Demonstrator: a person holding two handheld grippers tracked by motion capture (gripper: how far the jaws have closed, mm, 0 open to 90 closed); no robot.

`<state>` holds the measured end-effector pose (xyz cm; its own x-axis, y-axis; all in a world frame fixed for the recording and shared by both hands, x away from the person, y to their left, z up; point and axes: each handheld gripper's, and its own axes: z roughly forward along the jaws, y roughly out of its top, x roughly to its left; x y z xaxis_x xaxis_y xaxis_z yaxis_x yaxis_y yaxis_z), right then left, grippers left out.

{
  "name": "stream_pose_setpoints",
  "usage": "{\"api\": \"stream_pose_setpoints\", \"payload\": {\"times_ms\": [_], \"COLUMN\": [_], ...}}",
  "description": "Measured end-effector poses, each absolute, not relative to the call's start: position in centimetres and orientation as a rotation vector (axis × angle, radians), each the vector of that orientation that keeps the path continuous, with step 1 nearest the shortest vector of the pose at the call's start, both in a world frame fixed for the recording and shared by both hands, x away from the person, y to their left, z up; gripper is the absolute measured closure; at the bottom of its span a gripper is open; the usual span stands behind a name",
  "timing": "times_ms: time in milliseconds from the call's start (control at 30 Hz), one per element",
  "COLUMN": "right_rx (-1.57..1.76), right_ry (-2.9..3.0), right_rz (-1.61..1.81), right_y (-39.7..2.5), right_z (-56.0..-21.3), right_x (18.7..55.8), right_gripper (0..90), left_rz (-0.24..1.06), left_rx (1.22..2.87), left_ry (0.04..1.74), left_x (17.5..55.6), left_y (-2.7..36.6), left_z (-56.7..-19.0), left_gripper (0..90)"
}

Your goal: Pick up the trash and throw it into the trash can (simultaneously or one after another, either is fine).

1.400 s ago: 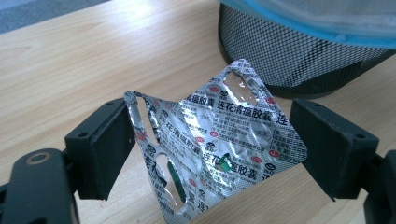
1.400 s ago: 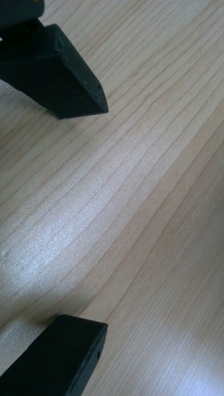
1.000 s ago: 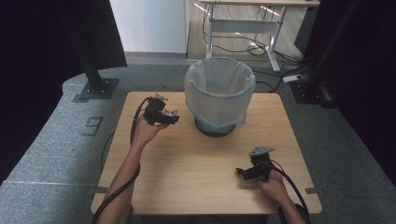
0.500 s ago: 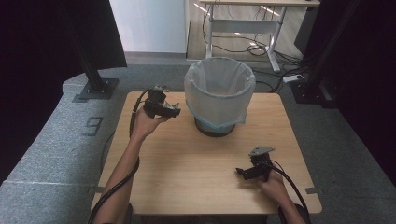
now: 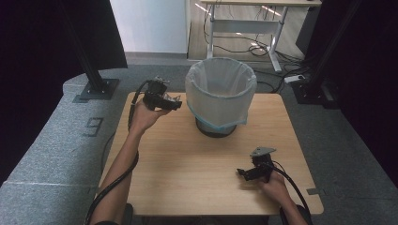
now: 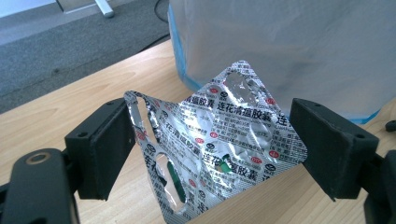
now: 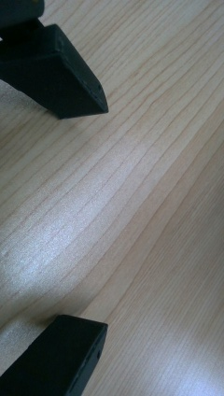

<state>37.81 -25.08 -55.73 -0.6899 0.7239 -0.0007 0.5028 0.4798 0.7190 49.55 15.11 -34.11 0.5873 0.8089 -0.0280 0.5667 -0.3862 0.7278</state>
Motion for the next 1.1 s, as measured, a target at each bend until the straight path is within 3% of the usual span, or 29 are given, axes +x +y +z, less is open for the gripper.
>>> {"api": "stream_pose_setpoints", "payload": {"times_ms": [1100], "right_rx": [1.037], "right_ry": [2.426], "right_rz": [1.029], "right_y": [-25.1], "right_z": [-55.7], "right_x": [37.8], "right_gripper": [0.0], "left_rz": [0.439], "left_rx": [2.105], "left_ry": [1.025], "left_x": [49.9], "left_y": [12.7], "left_z": [-26.9], "left_gripper": [16.0]}}
